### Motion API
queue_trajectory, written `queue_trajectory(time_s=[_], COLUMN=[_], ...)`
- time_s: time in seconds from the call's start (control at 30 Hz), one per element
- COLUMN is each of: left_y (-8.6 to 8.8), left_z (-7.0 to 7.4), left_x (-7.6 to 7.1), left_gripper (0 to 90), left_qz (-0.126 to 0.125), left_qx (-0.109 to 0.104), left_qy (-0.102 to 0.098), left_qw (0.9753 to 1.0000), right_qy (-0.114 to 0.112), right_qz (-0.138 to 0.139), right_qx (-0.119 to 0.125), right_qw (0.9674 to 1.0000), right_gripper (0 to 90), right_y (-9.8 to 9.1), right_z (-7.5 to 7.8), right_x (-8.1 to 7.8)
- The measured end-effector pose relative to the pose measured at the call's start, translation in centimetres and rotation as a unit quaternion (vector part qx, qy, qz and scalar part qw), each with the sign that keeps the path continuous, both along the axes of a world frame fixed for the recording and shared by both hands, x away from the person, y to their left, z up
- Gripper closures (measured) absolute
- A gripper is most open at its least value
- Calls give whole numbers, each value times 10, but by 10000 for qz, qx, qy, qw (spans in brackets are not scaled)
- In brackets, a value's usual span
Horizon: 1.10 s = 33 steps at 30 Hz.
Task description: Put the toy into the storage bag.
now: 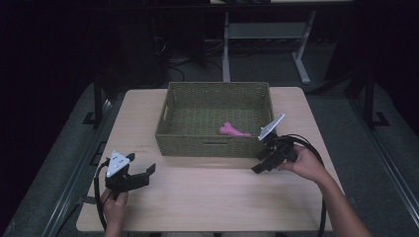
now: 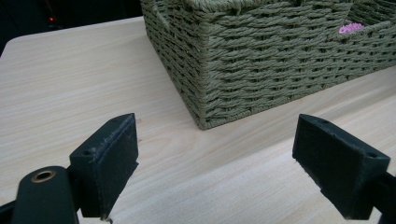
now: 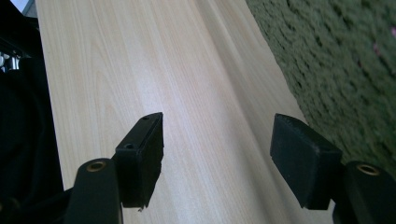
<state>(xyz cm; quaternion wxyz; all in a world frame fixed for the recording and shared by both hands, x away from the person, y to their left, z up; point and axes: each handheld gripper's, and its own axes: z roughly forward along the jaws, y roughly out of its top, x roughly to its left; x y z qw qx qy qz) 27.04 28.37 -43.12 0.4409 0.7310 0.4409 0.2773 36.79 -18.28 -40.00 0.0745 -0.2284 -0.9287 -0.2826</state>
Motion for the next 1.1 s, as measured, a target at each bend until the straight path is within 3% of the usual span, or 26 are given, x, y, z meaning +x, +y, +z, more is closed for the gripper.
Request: queue_trajectory(time_s=[0.57, 1.1], left_y=[-1, 0], left_z=[0, 0], left_x=[0, 0], left_gripper=[138, 138], left_qz=[3, 2], left_qx=[12, 16], left_qy=[4, -12], left_qw=[10000, 10000], right_qy=[117, 42], right_qz=[-221, -401], right_qx=[63, 67], right_qw=[9997, 9992], right_gripper=[337, 338], right_y=[-23, -44], right_z=[-22, -33], right_x=[-17, -36])
